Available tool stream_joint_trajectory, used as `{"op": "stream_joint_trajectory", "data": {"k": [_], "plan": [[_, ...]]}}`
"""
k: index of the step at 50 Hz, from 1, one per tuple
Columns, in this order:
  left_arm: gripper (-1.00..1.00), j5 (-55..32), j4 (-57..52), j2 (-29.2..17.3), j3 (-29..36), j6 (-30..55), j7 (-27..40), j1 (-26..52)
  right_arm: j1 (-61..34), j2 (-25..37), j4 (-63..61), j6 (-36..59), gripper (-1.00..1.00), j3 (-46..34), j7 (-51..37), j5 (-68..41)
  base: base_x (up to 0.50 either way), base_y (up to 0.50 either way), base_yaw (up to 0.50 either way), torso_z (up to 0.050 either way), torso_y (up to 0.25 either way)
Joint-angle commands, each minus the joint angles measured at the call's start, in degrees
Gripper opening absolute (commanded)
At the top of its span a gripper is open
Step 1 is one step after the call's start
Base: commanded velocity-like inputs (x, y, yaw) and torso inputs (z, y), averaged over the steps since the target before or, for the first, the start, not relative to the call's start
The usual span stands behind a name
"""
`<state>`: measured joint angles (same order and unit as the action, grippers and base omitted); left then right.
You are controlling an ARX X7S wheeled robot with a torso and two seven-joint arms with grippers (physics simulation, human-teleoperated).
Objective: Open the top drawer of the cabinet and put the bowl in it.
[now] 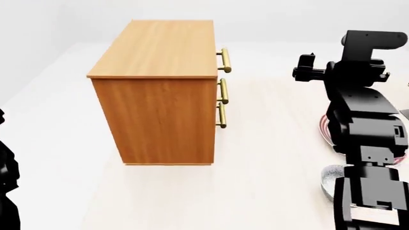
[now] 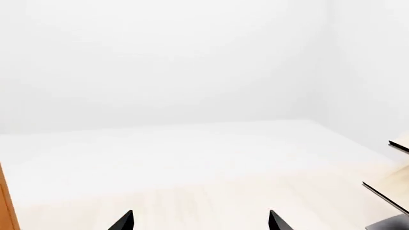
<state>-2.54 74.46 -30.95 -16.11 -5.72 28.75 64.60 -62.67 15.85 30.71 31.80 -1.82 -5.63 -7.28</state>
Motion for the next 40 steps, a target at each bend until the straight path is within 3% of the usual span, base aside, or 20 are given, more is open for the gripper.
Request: {"op": "stream_joint_trajectory", "data": {"k": [1,29,40], "plan": [[1.0,0.32,-0.16,0.05,0.13,0.14,-0.01,0.47,-0.2,0.25,-0.72,1.15,1.0,0.42,0.06,-0.7,0.5,0.0,0.0,0.0,0.0],[1.0,-0.04,-4.27,0.36,-0.28,2.39,0.04,-1.1,0.82,0.5,-1.21,1.14,1.0,0.74,-0.55,-1.3,0.48,0.0,0.0,0.0,0.001],[1.0,0.38,-0.72,0.39,0.13,0.03,0.01,0.29,1.93,-7.97,-7.02,13.95,1.0,17.62,4.26,-23.41,0.0,0.0,0.0,0.0,0.0]]}}
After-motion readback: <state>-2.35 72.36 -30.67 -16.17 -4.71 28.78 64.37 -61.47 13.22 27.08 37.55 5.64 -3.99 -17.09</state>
